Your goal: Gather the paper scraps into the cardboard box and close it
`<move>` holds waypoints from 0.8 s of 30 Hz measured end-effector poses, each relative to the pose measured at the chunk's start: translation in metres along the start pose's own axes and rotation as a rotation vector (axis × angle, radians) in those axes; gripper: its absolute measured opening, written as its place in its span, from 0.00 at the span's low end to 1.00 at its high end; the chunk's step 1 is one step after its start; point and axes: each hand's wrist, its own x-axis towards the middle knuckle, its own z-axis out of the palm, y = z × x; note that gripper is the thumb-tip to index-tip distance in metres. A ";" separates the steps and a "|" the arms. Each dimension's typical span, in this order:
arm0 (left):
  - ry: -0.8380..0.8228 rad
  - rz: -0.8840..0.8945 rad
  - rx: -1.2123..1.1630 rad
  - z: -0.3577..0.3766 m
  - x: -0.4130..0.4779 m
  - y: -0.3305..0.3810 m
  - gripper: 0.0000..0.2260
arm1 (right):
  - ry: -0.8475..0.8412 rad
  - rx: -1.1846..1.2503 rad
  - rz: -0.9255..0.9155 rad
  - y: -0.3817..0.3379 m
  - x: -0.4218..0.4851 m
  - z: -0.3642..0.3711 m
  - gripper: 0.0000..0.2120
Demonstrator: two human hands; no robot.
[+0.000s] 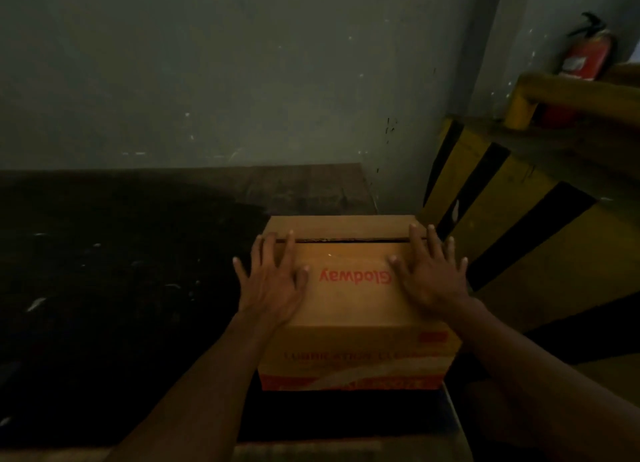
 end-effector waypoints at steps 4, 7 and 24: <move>-0.069 0.026 0.021 0.014 0.026 -0.003 0.33 | -0.019 -0.080 -0.087 0.005 0.018 0.022 0.34; -0.195 -0.015 -0.059 0.022 0.030 -0.004 0.30 | -0.080 -0.104 -0.076 0.009 0.026 0.031 0.33; -0.291 0.053 -0.116 0.002 0.001 -0.023 0.27 | -0.093 -0.142 -0.091 0.001 0.000 0.018 0.33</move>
